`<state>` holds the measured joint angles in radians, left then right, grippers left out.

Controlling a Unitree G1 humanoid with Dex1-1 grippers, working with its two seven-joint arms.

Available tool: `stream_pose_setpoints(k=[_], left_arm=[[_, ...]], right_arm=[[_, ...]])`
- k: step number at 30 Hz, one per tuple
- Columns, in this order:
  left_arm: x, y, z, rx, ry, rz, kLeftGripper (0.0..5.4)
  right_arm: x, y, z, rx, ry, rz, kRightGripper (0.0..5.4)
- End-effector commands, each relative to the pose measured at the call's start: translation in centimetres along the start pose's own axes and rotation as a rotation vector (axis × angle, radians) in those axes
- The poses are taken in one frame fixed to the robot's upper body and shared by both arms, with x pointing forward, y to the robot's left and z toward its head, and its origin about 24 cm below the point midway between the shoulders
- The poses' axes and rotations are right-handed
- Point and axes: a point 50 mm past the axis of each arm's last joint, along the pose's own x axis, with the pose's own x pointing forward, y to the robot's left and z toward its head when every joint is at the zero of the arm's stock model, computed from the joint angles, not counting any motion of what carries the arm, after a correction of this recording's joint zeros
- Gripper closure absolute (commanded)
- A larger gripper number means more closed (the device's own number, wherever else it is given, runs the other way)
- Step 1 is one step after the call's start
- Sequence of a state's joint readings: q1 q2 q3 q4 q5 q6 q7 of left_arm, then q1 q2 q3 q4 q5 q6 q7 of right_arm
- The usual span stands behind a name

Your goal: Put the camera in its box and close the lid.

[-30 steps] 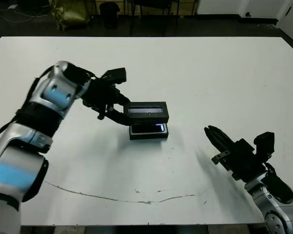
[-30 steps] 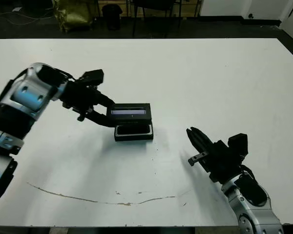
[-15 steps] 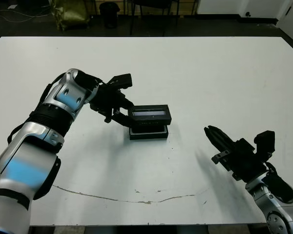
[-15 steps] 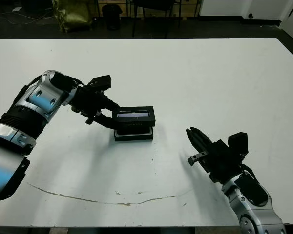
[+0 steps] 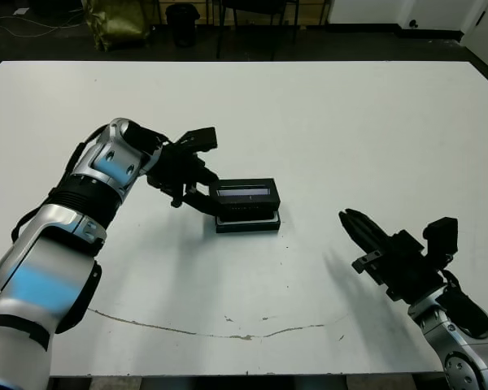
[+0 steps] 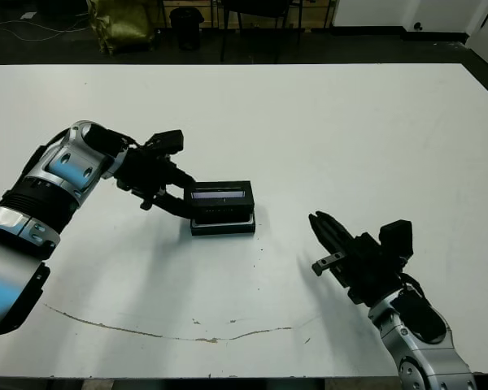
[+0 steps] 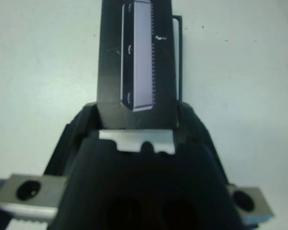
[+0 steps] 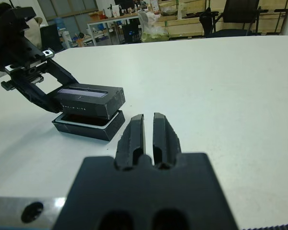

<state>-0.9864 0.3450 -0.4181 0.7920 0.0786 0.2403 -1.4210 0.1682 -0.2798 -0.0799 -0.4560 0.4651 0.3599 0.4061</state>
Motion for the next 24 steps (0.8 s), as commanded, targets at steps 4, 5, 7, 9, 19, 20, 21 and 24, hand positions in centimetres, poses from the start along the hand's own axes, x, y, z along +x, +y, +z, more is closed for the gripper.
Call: stream_pose_setpoints(k=[4, 5, 7, 9, 19, 20, 21, 24], left_arm=[[0.3, -0.2, -0.9, -0.065, 0.034, -0.023, 3.01], [0.4, -0.2, -0.9, -0.069, 0.031, -0.026, 3.01], [0.5, -0.3, -1.0, -0.076, 0.021, -0.033, 3.01], [0.7, -0.3, -1.1, -0.072, 0.022, -0.030, 3.01], [1.4, -0.6, -1.6, -0.076, 0.003, -0.029, 3.01], [1.5, -0.6, -1.6, -0.084, 0.004, -0.029, 3.01], [1.6, -0.6, -1.7, -0.096, 0.005, -0.034, 3.01], [2.0, -0.8, -2.1, -0.107, 0.008, -0.047, 3.01]], right_arm=[[-0.2, -0.3, -0.1, 0.009, 0.028, -0.011, 5.40], [-0.3, -0.2, -0.1, 0.007, 0.030, -0.012, 5.40], [-0.3, -0.3, -0.2, 0.009, 0.028, -0.015, 5.40], [-0.3, -0.3, -0.3, 0.004, 0.022, -0.019, 5.40], [-0.4, -0.5, -0.6, 0.014, 0.021, -0.021, 5.40], [-0.4, -0.6, -0.7, 0.015, 0.023, -0.022, 5.40], [-0.4, -0.6, -0.7, 0.017, 0.026, -0.023, 5.40], [-0.4, -0.6, -0.9, 0.013, 0.030, -0.031, 5.40]])
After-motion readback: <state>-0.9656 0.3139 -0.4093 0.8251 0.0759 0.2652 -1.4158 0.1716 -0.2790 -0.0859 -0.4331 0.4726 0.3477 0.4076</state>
